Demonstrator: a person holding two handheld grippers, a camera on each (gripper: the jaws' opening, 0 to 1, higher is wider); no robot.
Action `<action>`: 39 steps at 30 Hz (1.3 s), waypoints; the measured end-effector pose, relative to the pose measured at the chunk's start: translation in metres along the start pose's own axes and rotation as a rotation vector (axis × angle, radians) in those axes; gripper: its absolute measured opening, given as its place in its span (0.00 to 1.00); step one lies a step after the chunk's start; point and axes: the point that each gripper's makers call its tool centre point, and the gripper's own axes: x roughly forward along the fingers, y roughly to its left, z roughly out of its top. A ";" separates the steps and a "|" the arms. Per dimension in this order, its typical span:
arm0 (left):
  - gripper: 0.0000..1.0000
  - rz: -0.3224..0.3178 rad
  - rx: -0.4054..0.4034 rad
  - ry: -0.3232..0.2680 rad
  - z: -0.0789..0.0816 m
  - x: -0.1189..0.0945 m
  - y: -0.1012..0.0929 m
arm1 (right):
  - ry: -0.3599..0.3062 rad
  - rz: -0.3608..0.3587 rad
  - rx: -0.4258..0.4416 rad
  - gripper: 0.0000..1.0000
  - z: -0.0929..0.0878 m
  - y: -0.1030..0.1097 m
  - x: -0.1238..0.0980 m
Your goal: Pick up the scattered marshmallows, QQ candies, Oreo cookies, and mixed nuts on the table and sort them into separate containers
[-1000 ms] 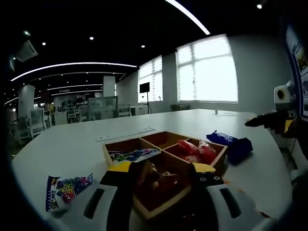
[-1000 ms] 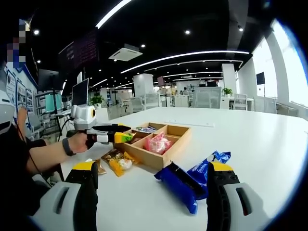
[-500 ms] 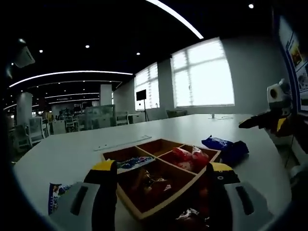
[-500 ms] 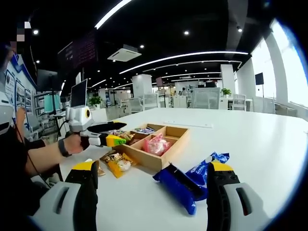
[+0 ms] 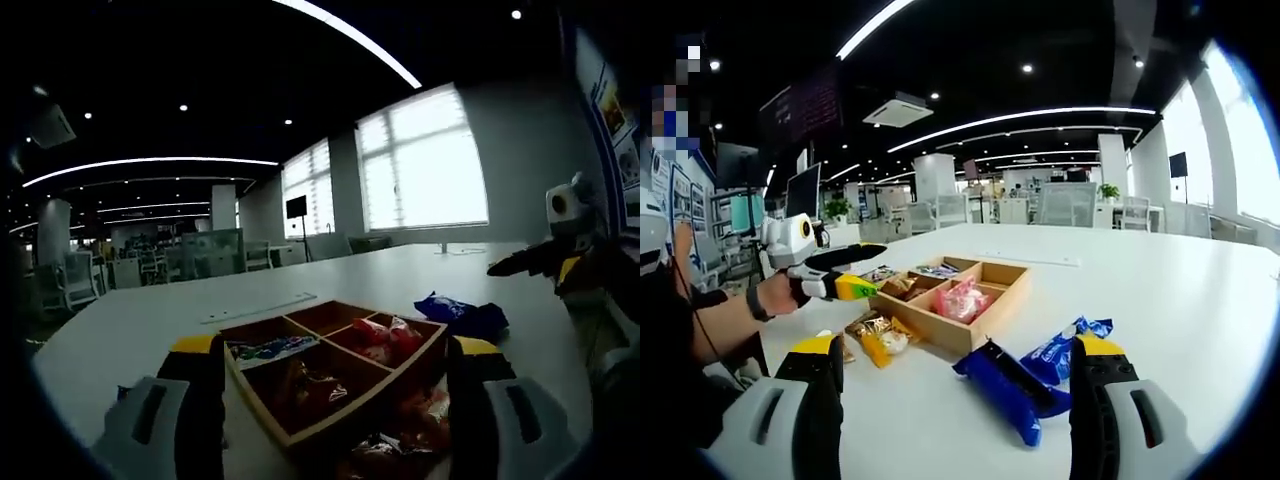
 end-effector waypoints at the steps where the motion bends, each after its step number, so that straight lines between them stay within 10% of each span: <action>1: 0.97 -0.004 -0.010 -0.001 0.002 -0.003 -0.001 | 0.001 -0.002 0.004 0.90 -0.001 -0.002 0.000; 39: 0.97 0.115 -0.003 0.076 -0.004 -0.079 0.010 | 0.003 0.067 0.006 0.90 -0.002 0.013 0.012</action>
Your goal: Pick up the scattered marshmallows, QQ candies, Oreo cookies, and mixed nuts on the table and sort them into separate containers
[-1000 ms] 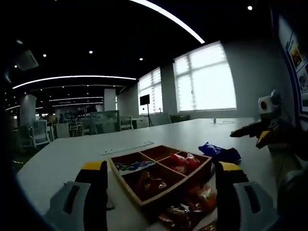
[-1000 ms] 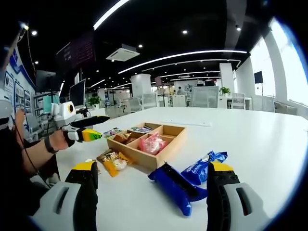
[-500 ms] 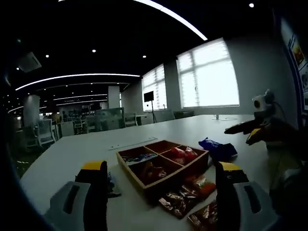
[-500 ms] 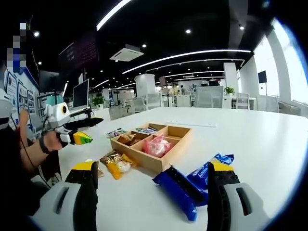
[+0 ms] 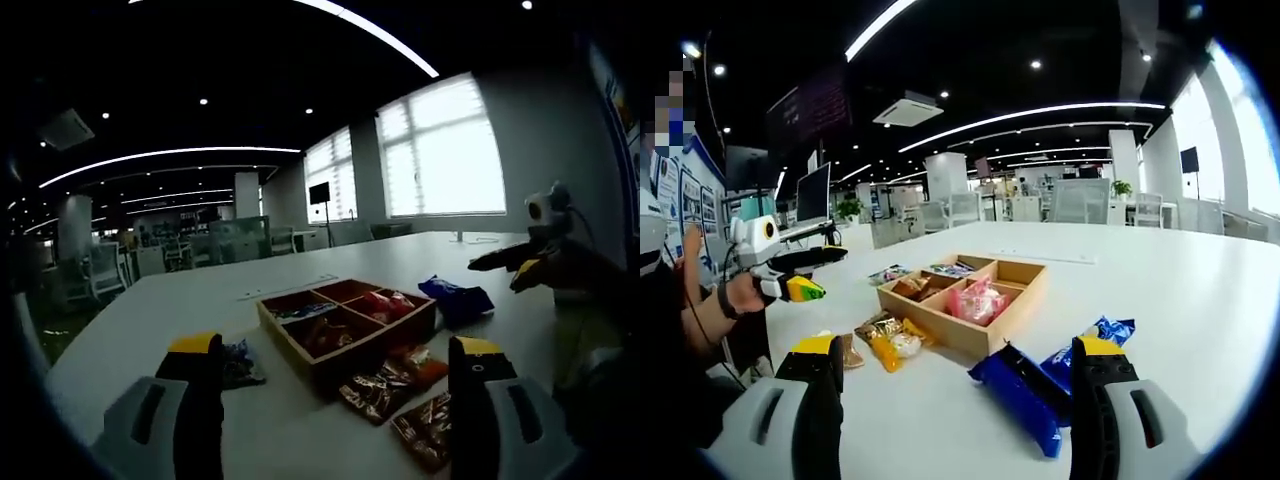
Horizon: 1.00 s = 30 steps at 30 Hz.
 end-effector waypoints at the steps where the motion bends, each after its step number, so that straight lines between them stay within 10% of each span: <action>1: 0.97 0.004 -0.001 0.000 -0.001 -0.001 0.002 | 0.004 -0.001 0.001 0.90 -0.001 0.000 0.000; 30: 0.97 0.021 -0.016 0.013 -0.006 -0.011 0.007 | 0.037 0.057 0.000 0.86 -0.010 0.022 0.012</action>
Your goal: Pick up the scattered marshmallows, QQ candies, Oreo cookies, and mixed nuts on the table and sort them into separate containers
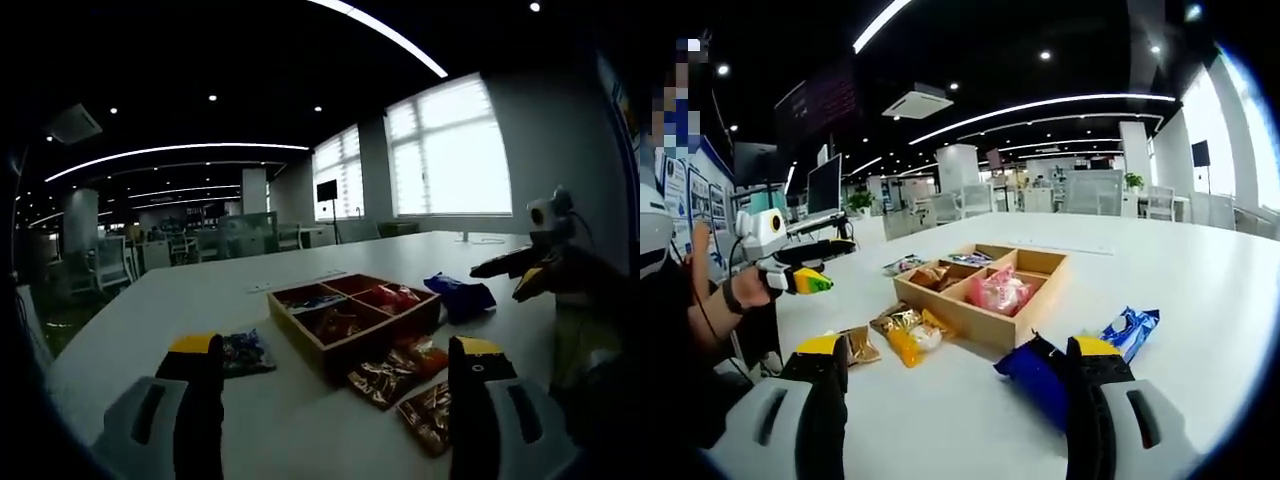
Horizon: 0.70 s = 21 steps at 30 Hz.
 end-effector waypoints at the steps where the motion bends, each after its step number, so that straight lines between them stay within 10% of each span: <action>1: 0.97 0.000 -0.001 0.000 0.000 0.000 0.000 | 0.000 0.003 0.000 0.86 0.000 0.001 0.000; 21: 0.97 0.023 -0.004 0.016 -0.006 -0.008 0.005 | 0.006 0.055 0.009 0.83 0.001 0.018 0.014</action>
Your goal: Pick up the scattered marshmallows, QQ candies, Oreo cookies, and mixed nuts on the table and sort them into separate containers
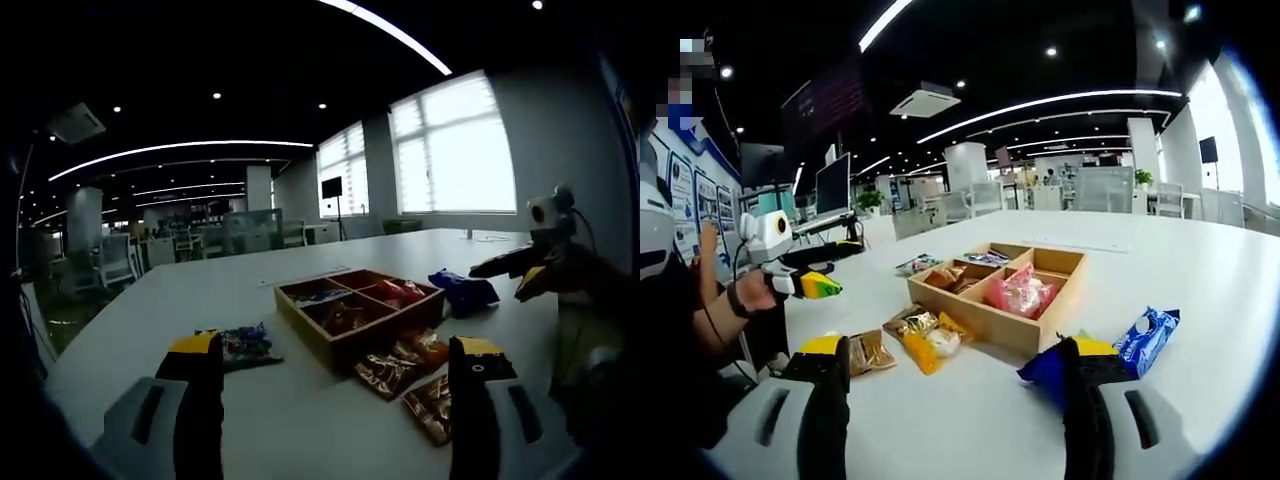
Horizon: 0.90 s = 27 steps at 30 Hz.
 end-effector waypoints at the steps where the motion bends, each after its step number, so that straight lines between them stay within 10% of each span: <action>1: 0.97 0.001 0.001 0.001 0.000 0.000 0.000 | 0.001 0.004 0.000 0.83 0.000 0.002 0.002; 27: 0.96 -0.002 0.024 0.006 0.003 -0.001 0.001 | 0.060 0.049 0.032 0.75 -0.011 0.016 0.032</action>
